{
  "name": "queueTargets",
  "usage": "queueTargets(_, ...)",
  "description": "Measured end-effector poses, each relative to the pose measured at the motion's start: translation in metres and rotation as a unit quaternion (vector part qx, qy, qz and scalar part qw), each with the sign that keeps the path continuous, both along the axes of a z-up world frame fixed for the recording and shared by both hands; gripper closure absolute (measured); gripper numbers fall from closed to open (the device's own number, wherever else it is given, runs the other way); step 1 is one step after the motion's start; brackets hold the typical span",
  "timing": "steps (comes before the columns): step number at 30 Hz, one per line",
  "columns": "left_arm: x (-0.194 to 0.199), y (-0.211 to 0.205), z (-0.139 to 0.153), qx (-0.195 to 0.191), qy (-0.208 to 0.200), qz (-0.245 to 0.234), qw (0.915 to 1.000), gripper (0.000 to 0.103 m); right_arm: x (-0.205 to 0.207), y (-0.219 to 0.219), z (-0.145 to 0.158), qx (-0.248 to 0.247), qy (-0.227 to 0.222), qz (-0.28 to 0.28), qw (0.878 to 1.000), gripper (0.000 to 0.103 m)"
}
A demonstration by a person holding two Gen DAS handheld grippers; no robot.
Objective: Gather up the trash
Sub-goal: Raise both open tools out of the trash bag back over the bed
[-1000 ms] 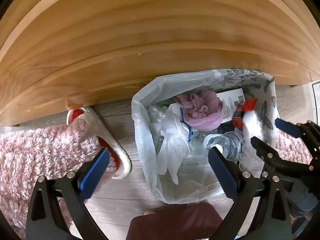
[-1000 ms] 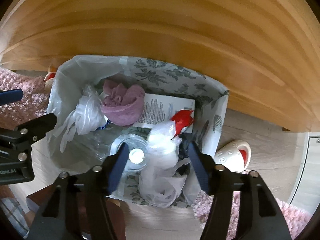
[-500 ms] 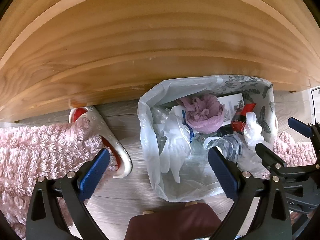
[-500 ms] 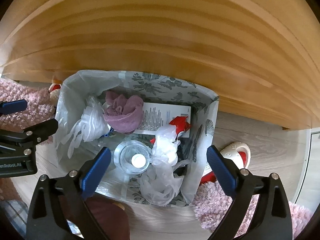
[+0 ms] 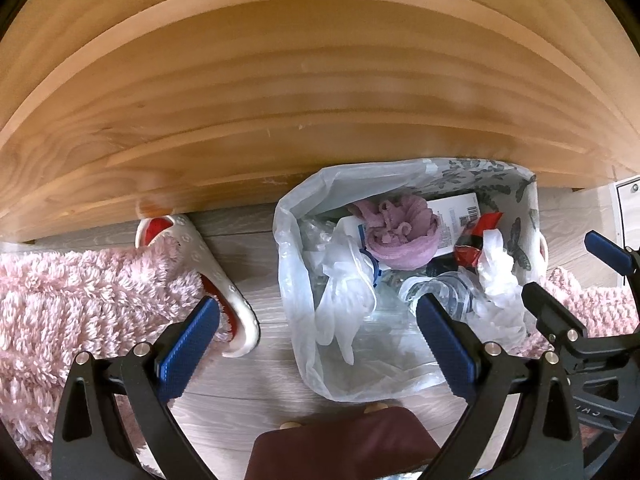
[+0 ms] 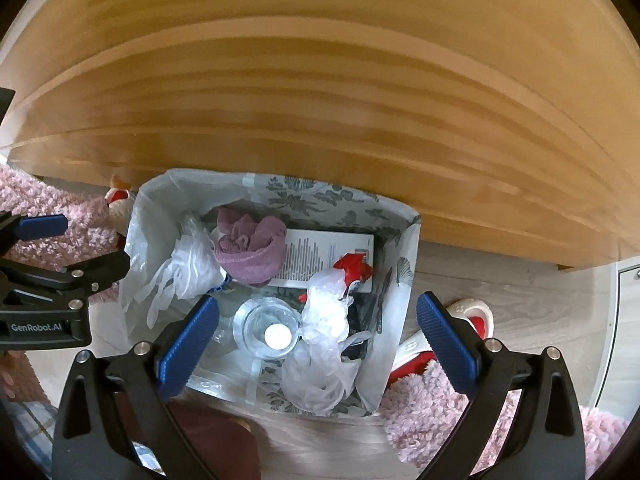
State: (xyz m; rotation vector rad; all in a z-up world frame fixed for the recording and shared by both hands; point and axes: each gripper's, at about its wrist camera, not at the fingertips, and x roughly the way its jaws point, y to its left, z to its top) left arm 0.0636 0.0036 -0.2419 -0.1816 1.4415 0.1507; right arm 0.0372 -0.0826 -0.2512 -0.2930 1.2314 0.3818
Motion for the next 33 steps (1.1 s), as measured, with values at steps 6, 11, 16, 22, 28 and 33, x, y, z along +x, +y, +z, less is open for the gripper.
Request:
queueTargets(6,-0.002,0.002,0.018,-0.02,-0.034,0.008,0.9992,0.008,-0.003,-0.002,0.017,0.016,-0.022,-0.002,1.0,0.008)
queueTargets(11,-0.005,-0.001,0.041,-0.031,-0.078,0.0,0.9965,0.008,-0.007,-0.005,0.034,0.036,-0.046,-0.007,0.998,0.008)
queueTargets(16,-0.009,-0.003,0.063,-0.033,-0.121,-0.008,0.9921,0.008,-0.012,-0.012,0.054,0.056,-0.076,-0.018,0.995,0.008)
queueTargets(22,-0.014,-0.002,0.081,-0.04,-0.155,-0.006,0.9871,0.008,-0.016,-0.022,0.074,0.08,-0.102,-0.031,0.991,0.008)
queueTargets(28,-0.021,0.0,0.098,-0.045,-0.186,-0.007,0.9815,0.008,-0.019,-0.029,0.086,0.094,-0.118,-0.039,0.988,0.008)
queueTargets(33,-0.026,0.0,0.114,-0.047,-0.215,-0.016,0.9753,0.008,-0.021,-0.031,0.092,0.103,-0.133,-0.041,0.985,0.008)
